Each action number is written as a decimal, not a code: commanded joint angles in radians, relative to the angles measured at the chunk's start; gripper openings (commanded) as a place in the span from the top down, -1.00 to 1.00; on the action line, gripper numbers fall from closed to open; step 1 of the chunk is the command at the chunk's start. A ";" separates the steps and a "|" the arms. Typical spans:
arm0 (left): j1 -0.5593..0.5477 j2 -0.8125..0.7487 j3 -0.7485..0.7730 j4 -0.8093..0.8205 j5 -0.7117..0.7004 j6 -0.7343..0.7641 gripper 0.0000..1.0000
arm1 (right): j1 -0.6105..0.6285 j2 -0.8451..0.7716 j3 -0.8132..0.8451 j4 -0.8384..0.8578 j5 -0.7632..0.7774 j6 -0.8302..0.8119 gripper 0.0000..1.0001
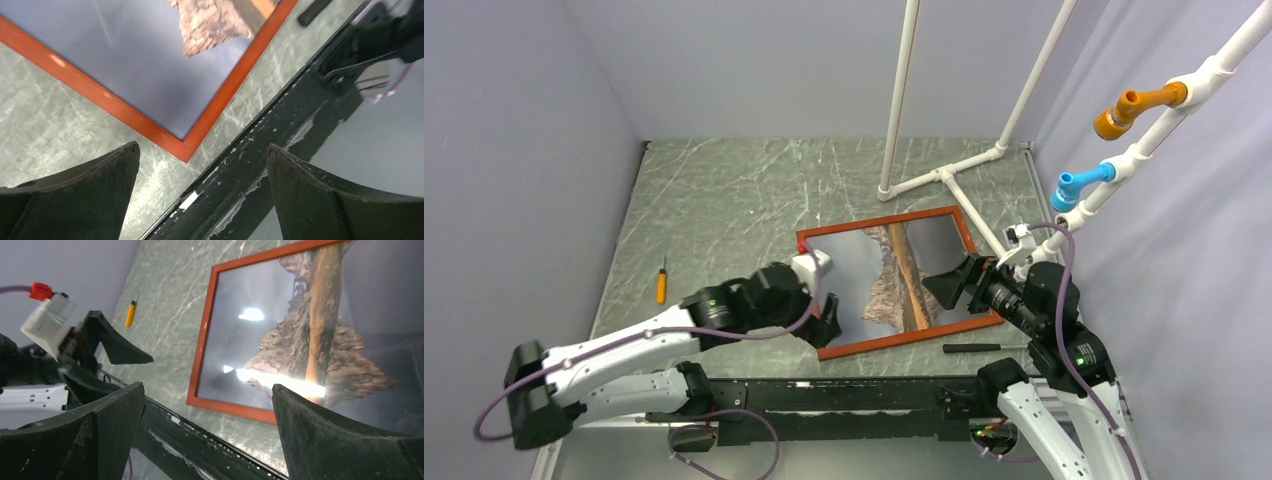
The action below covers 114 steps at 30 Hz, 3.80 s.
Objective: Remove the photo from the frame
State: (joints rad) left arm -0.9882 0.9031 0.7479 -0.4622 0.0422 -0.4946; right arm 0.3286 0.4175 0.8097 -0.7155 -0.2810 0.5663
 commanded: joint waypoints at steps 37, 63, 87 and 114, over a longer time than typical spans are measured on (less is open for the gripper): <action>-0.390 0.808 0.309 0.145 -0.359 0.276 -0.04 | -0.004 0.088 0.042 -0.160 0.209 0.024 -0.99; -0.465 0.839 0.379 0.030 -0.485 0.197 1.00 | -0.004 0.120 -0.002 -0.361 0.491 0.368 -0.99; -0.469 0.379 0.241 -0.076 -0.444 -0.074 -0.74 | -0.003 0.375 -0.247 -0.234 0.553 0.631 -0.33; -0.469 0.231 0.137 -0.099 -0.439 -0.150 -0.87 | -0.004 0.534 -0.345 -0.075 0.601 0.843 0.10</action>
State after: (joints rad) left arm -1.4563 1.1408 0.8749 -0.5602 -0.3977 -0.6292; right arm 0.3279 0.9257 0.4793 -0.8368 0.2962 1.3693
